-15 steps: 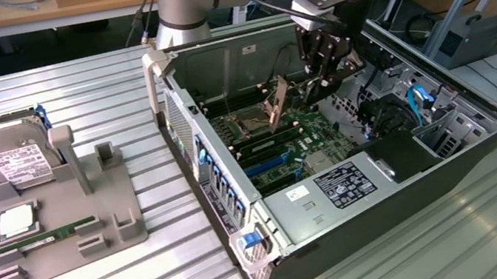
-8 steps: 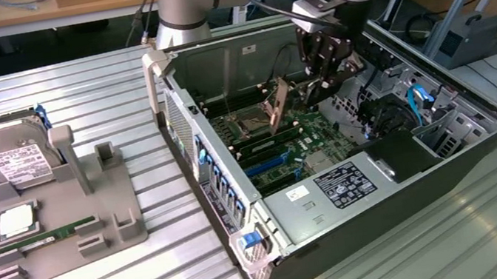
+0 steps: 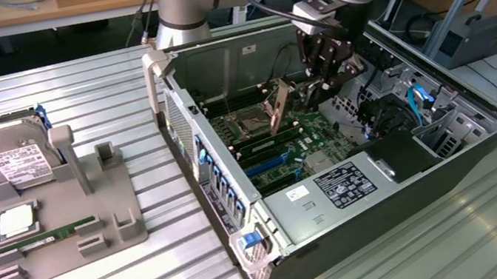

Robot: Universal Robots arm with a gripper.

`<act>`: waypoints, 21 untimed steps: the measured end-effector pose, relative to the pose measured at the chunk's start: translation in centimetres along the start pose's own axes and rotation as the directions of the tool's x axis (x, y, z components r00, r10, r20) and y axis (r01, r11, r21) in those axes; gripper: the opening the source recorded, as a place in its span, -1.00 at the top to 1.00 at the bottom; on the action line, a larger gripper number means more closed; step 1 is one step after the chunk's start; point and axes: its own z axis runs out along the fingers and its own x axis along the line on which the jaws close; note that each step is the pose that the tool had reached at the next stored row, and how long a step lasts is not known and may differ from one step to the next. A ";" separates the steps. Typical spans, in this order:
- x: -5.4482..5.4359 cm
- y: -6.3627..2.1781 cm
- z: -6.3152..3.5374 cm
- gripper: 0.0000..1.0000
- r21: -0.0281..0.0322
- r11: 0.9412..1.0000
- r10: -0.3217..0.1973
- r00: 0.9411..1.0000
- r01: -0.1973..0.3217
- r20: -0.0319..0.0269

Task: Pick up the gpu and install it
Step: 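Insert the gpu into the slot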

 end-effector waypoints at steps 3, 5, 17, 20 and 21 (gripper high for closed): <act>0.0 0.03 0.04 0.46 0.000 1.000 0.000 1.000 0.000 0.000; 0.1 0.06 0.07 0.46 0.000 1.000 0.000 1.000 0.000 0.000; 0.1 1.77 0.47 0.46 0.000 1.000 0.000 1.000 0.000 0.000; 0.1 2.08 0.56 0.46 0.000 1.000 0.000 1.000 0.000 0.000; 0.1 2.22 0.60 0.46 0.000 1.000 0.000 1.000 0.000 0.000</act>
